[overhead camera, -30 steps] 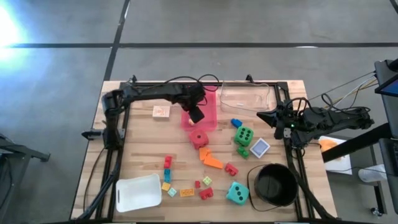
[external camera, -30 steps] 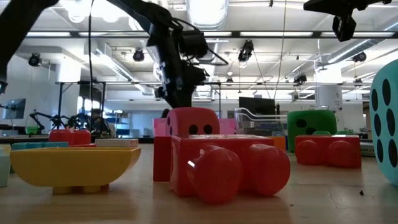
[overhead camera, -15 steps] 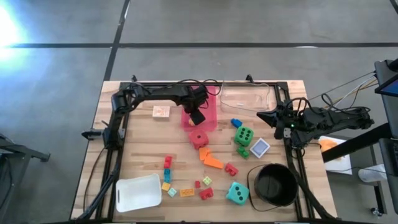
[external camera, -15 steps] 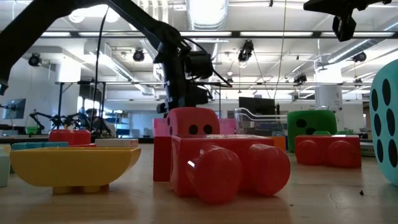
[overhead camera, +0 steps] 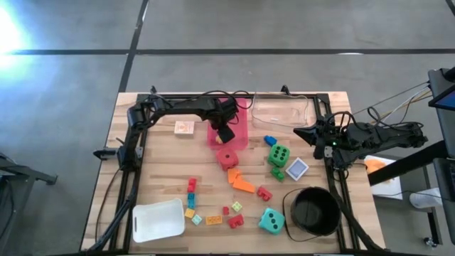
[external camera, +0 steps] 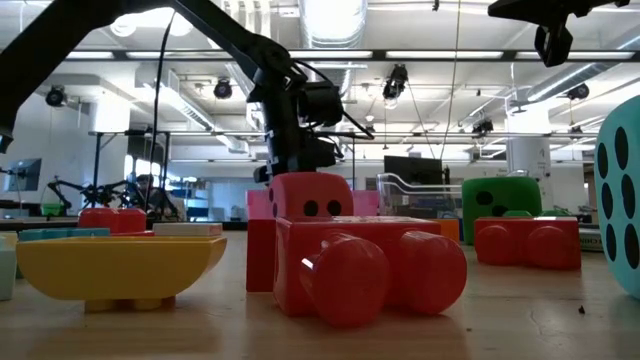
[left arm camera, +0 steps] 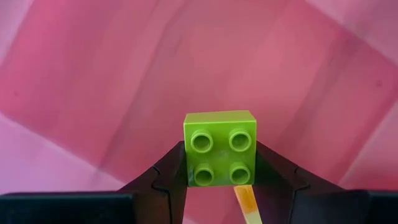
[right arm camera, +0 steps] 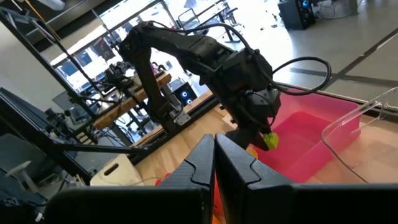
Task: Pick & Place Toys
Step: Put the light green game piece into the red bin
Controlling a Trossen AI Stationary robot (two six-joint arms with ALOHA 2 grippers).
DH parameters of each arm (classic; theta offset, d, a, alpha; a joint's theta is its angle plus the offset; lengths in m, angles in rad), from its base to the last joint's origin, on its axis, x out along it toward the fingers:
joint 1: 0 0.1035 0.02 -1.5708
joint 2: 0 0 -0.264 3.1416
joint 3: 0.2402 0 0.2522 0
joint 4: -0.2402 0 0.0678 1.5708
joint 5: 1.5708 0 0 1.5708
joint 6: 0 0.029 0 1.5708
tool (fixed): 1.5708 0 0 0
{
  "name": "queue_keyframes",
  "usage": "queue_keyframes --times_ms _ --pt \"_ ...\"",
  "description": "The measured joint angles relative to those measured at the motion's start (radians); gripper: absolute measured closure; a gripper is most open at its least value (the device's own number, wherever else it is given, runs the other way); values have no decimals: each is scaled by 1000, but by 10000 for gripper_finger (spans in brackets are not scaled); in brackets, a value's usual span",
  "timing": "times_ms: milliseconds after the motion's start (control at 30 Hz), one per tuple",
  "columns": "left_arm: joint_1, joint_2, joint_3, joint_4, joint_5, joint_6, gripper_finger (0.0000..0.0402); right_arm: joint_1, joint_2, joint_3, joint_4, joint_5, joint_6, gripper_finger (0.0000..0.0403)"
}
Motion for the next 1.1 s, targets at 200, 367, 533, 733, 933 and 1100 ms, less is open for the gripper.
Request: queue_keyframes --times_ms 200,367,533,733,933,1100 --pt "-12 0 0 0 6 41 264 0 0 0 0 0 0 394" --pt "-21 0 0 1 -2 125 264 0 0 0 0 0 0 394" --pt "-21 0 0 -3 -2 245 264 0 0 0 0 0 0 394" --pt "-21 0 -1 -11 11 288 264 0 0 0 0 0 0 394" --pt "-21 0 -2 -15 13 296 264 0 0 0 0 0 0 394" --pt "-24 0 -3 -21 13 331 264 0 0 0 0 0 0 394"
